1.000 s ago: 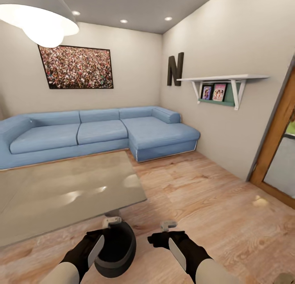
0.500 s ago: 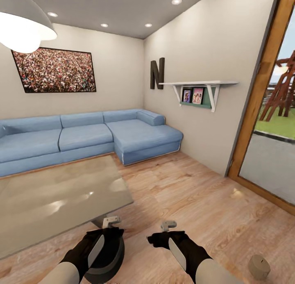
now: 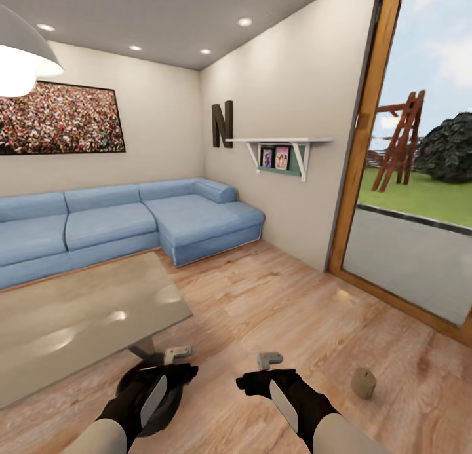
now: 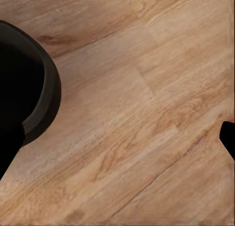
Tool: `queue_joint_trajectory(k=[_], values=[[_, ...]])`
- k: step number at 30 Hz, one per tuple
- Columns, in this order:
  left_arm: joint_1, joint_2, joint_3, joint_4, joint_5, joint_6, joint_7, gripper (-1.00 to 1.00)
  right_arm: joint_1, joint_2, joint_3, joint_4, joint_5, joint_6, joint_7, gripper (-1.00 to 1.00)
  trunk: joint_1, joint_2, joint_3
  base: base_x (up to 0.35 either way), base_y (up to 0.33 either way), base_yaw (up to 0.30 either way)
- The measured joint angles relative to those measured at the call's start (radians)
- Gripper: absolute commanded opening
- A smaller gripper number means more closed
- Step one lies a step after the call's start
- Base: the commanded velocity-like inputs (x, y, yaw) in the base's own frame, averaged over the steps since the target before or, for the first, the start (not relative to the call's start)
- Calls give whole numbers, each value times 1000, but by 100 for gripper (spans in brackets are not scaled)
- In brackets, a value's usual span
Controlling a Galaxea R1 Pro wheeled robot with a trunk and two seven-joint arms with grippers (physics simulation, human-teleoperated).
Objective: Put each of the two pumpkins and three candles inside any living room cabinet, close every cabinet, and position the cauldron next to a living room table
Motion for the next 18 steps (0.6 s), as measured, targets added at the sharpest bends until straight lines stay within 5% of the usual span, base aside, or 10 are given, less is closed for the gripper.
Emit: queue_joint_trajectory(k=[9,18], values=[[0,1,2,-4,0,0,0,100,0,0,-1,0,-4,0,0,100,-4,7,11,-316,0,-250],[0,1,5,-5,0,0,0,100,0,0,-1,0,-9,0,0,100,-4,7,19,-102,50,-250]])
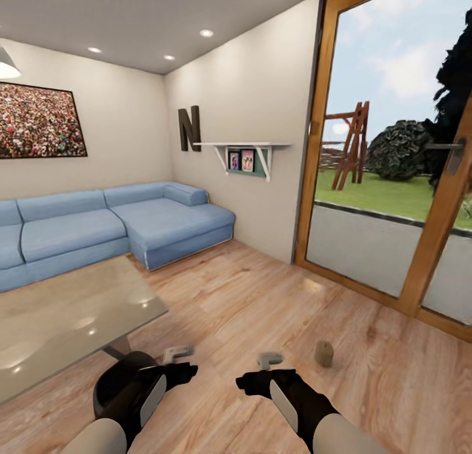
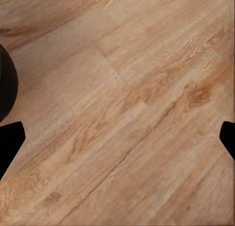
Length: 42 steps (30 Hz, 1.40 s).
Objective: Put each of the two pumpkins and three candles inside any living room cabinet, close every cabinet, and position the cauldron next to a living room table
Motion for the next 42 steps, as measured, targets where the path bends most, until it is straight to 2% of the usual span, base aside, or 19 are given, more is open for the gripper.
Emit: queue_joint_trajectory(k=[11,17,24,37,42], values=[[0,1,0,0,0,-1,0,100,0,0,-4,1,-4,1,0,100,0,0,10,-259,181,-246],[0,2,-1,0,-1,-4,0,100,0,0,-7,2,-9,1,4,100,0,0,11,-271,167,-57],[0,2,-4,0,-1,-7,0,100,0,0,-9,2,-8,2,79,100,0,0,3,-271,166,-80],[0,2,-4,0,-1,-7,0,100,0,0,-11,1,-6,2,89,100,0,0,-6,-269,166,-240],[0,2,-8,0,-1,-10,0,100,0,0,-11,1,-7,2,90,100,0,0,-6,-106,75,-287]])
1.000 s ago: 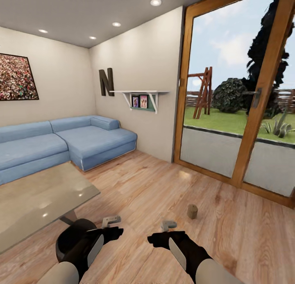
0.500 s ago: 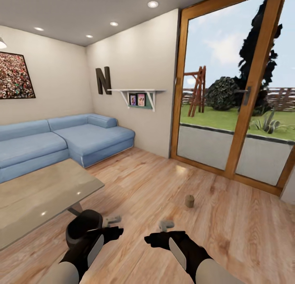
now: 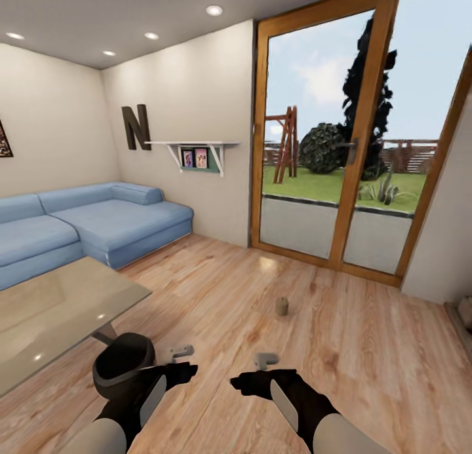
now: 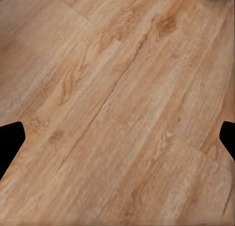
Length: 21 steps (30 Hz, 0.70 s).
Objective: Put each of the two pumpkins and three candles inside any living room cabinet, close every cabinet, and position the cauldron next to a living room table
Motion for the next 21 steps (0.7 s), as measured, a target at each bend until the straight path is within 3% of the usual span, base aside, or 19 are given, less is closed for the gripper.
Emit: queue_joint_trajectory(k=[10,21], values=[[0,1,-2,0,-1,-1,0,100,0,0,-1,0,0,-1,0,100,0,0,4,-24,10,-288],[0,1,-1,0,-1,-1,1,100,0,0,0,0,0,-2,0,100,0,0,10,-250,120,-288]])
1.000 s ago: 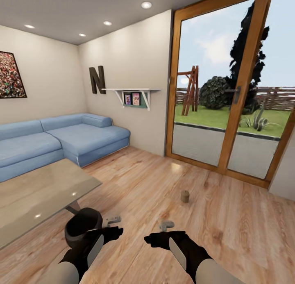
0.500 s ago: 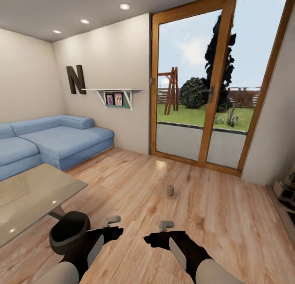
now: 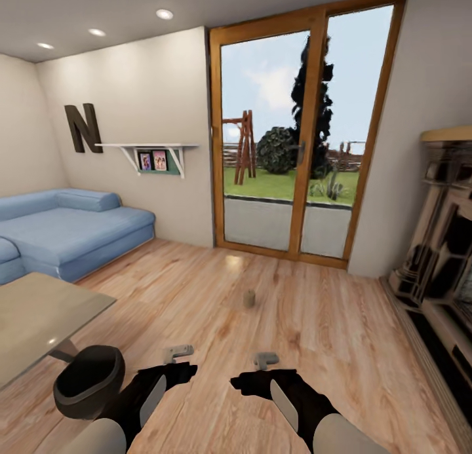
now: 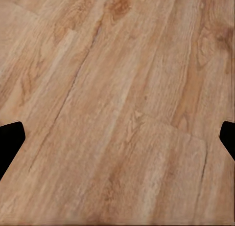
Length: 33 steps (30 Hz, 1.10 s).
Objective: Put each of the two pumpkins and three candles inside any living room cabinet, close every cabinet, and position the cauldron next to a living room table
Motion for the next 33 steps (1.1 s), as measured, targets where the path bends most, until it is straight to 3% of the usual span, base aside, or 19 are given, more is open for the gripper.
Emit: queue_joint_trajectory(k=[8,33], values=[[0,-1,0,0,-2,-1,0,100,0,0,2,0,0,-21,0,100,0,0,6,-203,14,-286],[0,-2,-1,0,-7,-2,1,100,0,0,3,0,0,-27,0,100,0,0,26,-39,0,-280]])
